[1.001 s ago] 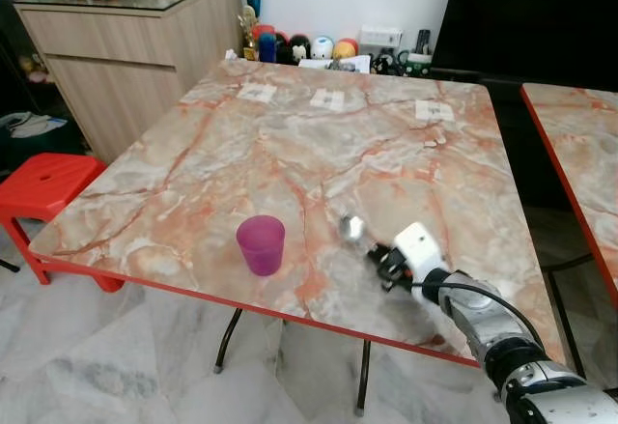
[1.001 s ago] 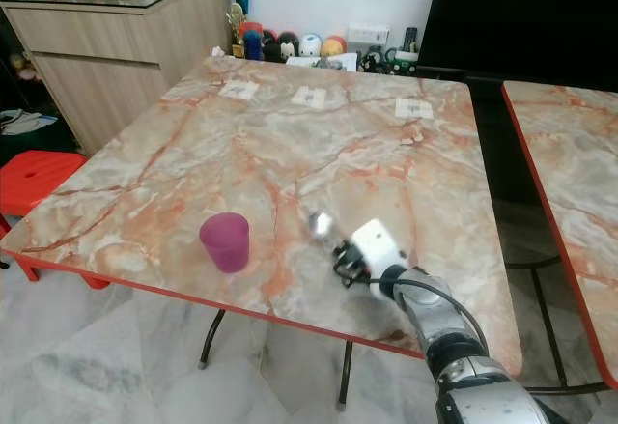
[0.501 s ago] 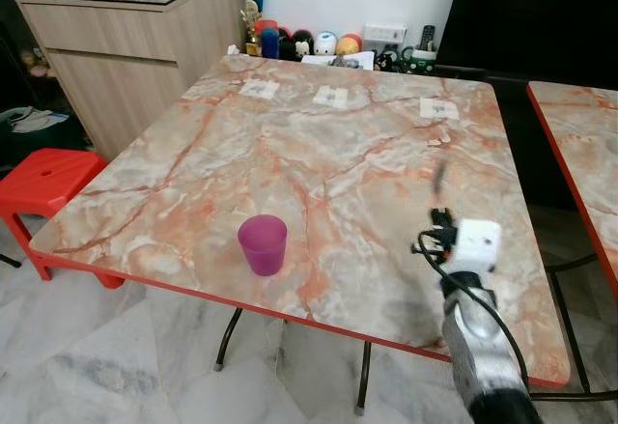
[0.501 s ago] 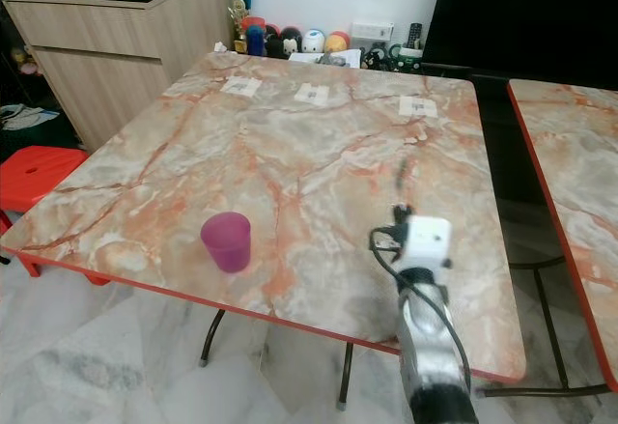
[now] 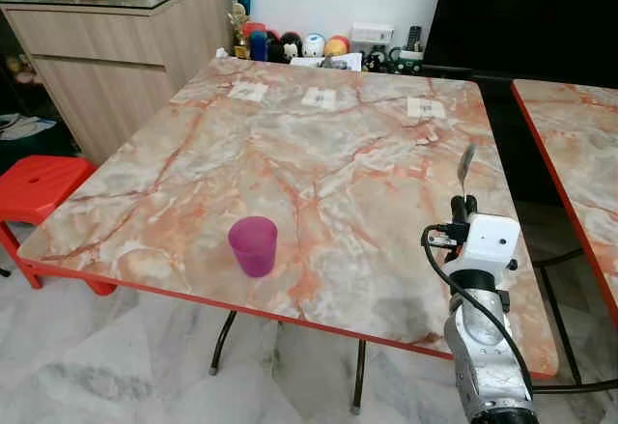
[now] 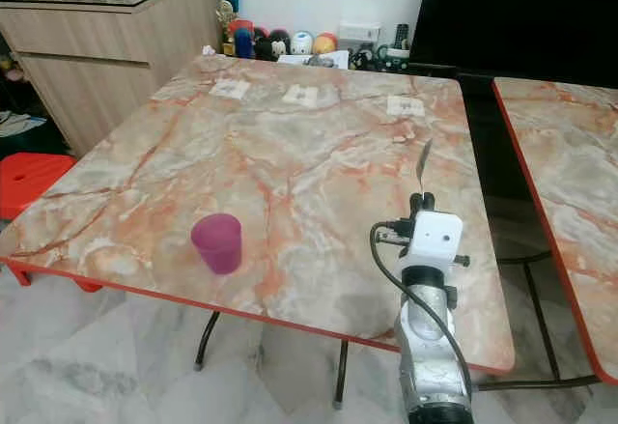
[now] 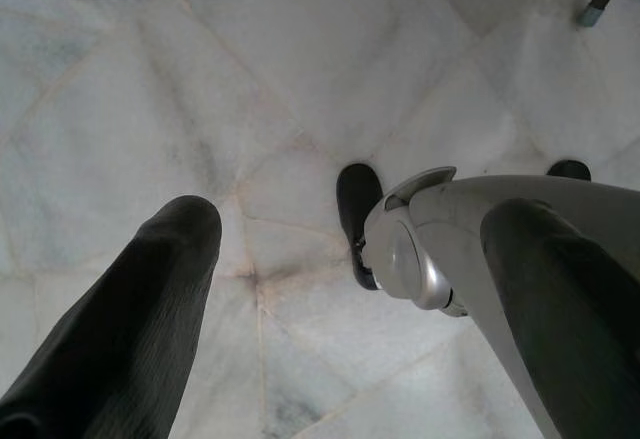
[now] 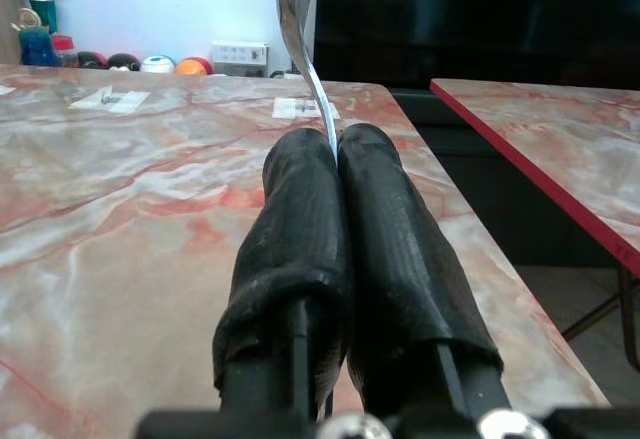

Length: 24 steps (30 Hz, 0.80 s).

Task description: Setting the table

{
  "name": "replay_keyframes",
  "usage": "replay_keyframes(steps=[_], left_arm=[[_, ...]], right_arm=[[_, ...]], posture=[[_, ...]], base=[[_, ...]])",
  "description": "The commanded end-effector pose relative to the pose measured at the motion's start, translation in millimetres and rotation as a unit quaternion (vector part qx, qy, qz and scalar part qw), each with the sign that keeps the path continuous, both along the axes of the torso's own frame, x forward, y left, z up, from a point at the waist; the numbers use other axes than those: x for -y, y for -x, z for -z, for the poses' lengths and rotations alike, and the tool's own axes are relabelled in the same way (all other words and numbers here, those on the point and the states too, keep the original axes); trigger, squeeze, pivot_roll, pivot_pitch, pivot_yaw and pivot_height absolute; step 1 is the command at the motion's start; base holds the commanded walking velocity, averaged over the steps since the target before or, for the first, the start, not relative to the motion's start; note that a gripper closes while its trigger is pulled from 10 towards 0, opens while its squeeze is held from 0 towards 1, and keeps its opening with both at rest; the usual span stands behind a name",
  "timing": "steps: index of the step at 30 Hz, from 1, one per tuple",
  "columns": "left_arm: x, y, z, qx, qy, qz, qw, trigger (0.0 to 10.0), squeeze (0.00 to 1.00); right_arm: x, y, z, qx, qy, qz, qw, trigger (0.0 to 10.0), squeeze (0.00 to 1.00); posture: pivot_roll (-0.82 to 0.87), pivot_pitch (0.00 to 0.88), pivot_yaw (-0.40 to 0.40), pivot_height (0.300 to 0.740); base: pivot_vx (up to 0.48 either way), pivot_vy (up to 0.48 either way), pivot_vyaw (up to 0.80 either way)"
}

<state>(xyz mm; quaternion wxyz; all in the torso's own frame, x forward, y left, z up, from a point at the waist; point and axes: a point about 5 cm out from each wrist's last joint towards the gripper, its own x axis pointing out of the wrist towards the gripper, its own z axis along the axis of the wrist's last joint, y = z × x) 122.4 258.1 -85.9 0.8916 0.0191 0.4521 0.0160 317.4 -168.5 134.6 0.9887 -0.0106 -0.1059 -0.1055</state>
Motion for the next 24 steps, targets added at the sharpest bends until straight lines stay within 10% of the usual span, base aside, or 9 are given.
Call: replay_keyframes(steps=[1, 24], left_arm=[[0.7, 5.0, 2.1, -0.010, 0.001, -0.002, 1.000, 10.0, 0.00], [0.1, 4.1, 1.6, -0.008, -0.008, 0.003, 1.000, 10.0, 0.00]], right_arm=[[-0.9, 2.1, -5.8, 0.010, -0.008, 0.008, 1.000, 10.0, 0.00], [-5.6, 3.8, -15.6, 0.019, -0.025, 0.013, 0.999, 10.0, 0.00]], posture=[[0.03, 0.046, -0.033, 0.740], [0.03, 0.068, -0.034, 0.740]], base=[[0.000, 0.000, 0.00], [0.000, -0.334, -0.16]])
